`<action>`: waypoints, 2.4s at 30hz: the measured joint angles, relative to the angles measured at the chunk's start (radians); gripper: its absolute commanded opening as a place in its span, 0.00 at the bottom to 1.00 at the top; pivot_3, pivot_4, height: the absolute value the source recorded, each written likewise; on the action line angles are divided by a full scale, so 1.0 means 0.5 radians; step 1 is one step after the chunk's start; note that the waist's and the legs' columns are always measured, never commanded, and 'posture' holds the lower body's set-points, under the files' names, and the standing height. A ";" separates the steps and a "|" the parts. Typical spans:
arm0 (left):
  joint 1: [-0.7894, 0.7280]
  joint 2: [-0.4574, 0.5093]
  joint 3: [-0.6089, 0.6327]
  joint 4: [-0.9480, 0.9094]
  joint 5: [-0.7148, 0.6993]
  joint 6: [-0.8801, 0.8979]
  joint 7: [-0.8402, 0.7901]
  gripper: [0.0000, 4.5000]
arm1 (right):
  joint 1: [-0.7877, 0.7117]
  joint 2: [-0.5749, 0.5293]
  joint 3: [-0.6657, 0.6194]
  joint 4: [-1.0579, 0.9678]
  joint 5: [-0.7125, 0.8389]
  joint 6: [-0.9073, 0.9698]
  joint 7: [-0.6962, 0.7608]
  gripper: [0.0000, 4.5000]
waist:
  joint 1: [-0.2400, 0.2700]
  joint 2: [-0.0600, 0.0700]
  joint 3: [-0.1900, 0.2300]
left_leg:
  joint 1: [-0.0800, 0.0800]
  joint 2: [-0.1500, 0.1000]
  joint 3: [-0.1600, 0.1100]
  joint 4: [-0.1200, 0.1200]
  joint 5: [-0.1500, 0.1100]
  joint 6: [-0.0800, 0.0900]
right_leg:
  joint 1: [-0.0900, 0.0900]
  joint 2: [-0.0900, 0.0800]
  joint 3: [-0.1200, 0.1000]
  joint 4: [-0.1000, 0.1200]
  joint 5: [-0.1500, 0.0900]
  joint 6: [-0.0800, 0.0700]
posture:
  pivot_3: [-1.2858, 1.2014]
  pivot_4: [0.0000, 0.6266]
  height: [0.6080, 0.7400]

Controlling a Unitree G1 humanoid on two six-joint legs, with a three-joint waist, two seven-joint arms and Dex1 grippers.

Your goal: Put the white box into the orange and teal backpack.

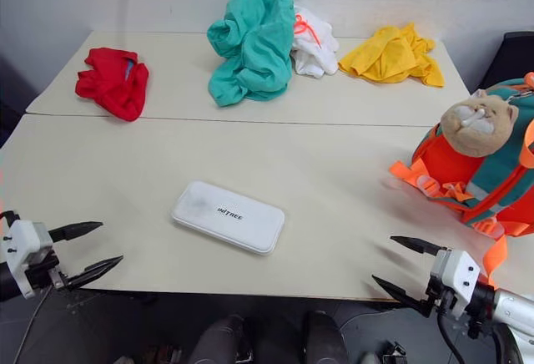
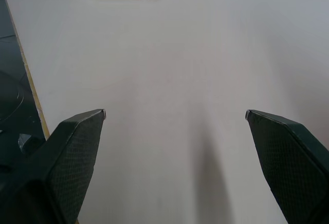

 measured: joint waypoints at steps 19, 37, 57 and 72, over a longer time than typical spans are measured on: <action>-0.938 0.039 -0.502 0.137 0.066 0.667 0.403 0.45 | -0.705 0.000 0.909 -0.598 -0.183 0.931 -0.255 0.41 | 0.003 -0.002 -0.002 | -0.007 -0.004 -0.003 0.006 0.000 0.000 | -0.002 0.001 -0.005 0.008 0.001 0.001 | 0.52 0.24 1.00; -1.059 -0.007 -0.829 0.076 0.142 0.856 0.350 0.16 | -1.099 0.352 1.182 -0.244 -0.462 0.983 -0.400 0.00 | -0.006 -0.007 -0.004 | -0.006 -0.002 0.005 0.011 0.003 0.002 | -0.005 0.002 -0.006 0.015 0.001 0.002 | 0.52 0.24 1.00; -0.867 -0.051 -0.424 0.070 -0.202 1.453 0.447 0.70 | -1.230 0.156 0.985 0.121 -0.502 0.777 -0.185 0.00 | -0.002 -0.007 -0.005 | -0.002 -0.001 0.004 0.011 0.004 0.001 | -0.003 0.001 -0.006 0.013 0.000 0.001 | 0.52 0.24 1.00; -1.953 -0.078 -0.879 0.769 -0.453 2.733 0.381 0.99 | -1.418 0.252 1.061 0.276 -0.591 0.680 -0.130 0.00 | 0.003 -0.007 -0.006 | -0.003 -0.009 0.001 0.014 0.009 0.003 | 0.001 0.006 -0.008 0.021 0.001 0.003 | 0.52 0.24 1.00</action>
